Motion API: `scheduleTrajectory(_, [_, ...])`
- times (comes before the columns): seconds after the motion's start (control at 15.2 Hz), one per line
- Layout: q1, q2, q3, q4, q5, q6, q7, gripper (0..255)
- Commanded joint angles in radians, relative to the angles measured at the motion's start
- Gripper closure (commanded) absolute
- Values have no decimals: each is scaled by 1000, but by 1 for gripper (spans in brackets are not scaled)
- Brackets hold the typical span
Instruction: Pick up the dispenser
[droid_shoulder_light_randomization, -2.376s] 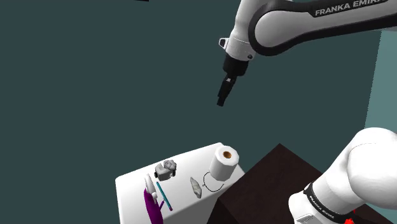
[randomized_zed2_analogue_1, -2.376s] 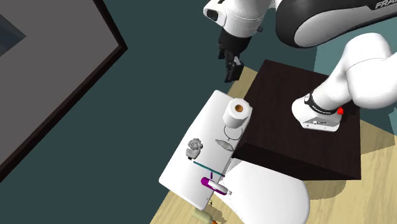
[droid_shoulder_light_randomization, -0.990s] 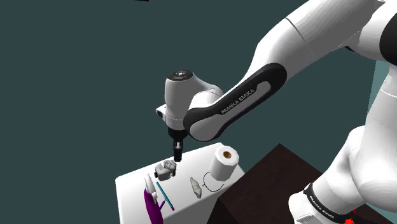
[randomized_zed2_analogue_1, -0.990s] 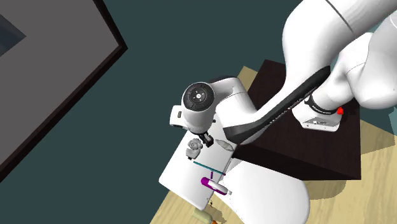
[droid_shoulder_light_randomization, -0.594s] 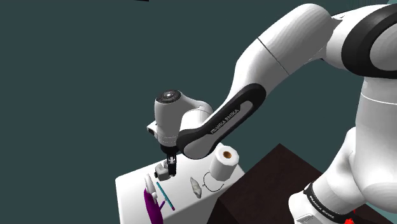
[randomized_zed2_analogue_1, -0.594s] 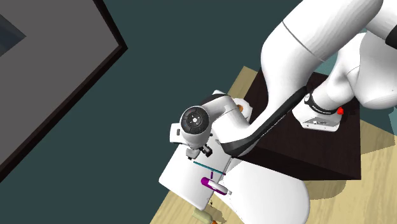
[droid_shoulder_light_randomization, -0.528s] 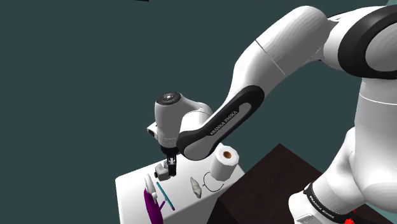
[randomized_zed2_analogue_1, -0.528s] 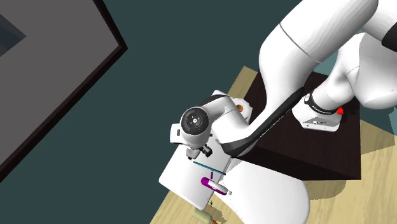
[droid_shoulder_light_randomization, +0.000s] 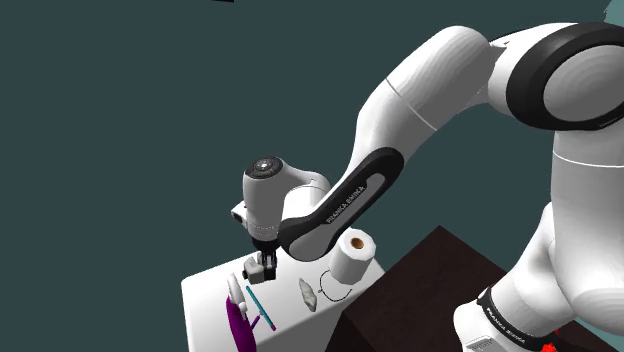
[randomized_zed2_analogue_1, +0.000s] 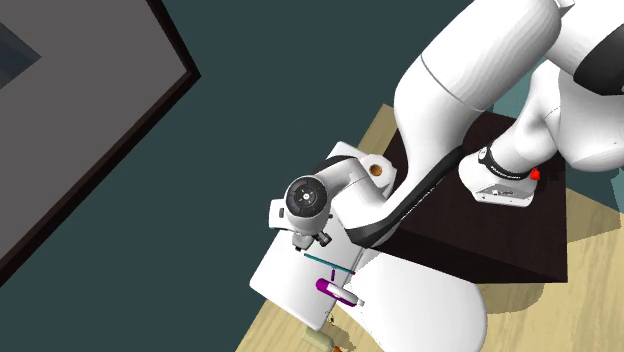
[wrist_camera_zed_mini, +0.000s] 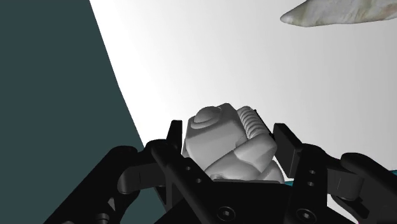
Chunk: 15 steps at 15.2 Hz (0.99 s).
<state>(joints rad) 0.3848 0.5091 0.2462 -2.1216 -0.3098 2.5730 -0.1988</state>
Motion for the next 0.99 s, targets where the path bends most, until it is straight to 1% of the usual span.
scheduleTrajectory(0.0, [0, 1, 0, 0, -1, 1, 0, 255])
scheduleTrajectory(0.46, [0, 2, -1, -1, -1, 2, 0, 255])
scheduleTrajectory(0.92, [-22, -80, 30, -13, 39, -65, -30, 255])
